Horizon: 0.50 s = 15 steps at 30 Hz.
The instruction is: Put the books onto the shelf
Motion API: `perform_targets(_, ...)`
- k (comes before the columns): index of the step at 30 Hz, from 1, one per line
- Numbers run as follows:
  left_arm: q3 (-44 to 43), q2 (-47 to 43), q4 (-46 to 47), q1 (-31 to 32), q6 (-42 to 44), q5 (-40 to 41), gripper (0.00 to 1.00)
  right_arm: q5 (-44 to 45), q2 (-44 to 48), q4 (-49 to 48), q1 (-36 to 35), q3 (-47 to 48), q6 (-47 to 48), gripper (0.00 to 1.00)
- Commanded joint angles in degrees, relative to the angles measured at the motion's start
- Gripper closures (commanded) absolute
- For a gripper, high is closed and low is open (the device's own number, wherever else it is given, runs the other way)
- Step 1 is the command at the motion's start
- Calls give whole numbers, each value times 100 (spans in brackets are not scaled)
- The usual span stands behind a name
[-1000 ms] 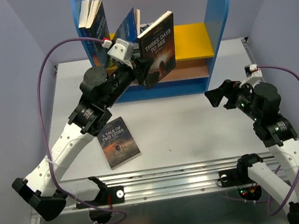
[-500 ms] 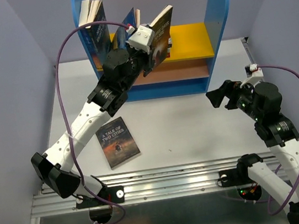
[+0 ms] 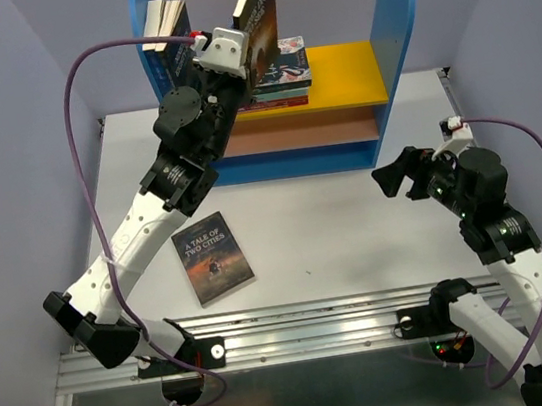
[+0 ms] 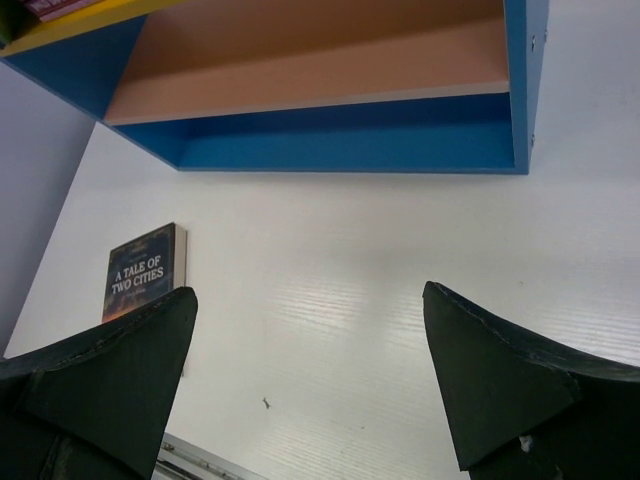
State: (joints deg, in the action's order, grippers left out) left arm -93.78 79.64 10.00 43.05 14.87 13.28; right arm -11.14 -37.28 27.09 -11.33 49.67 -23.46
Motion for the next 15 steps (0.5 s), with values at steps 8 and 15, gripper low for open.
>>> perform_targets(8,-492,368,1680,2,1570,2292,100,68,-122,-46,-18,280,237,0)
perform_targets(15,-607,579,2567,-33,2195,3654,100,77,-166,-46,-18,236,255,0)
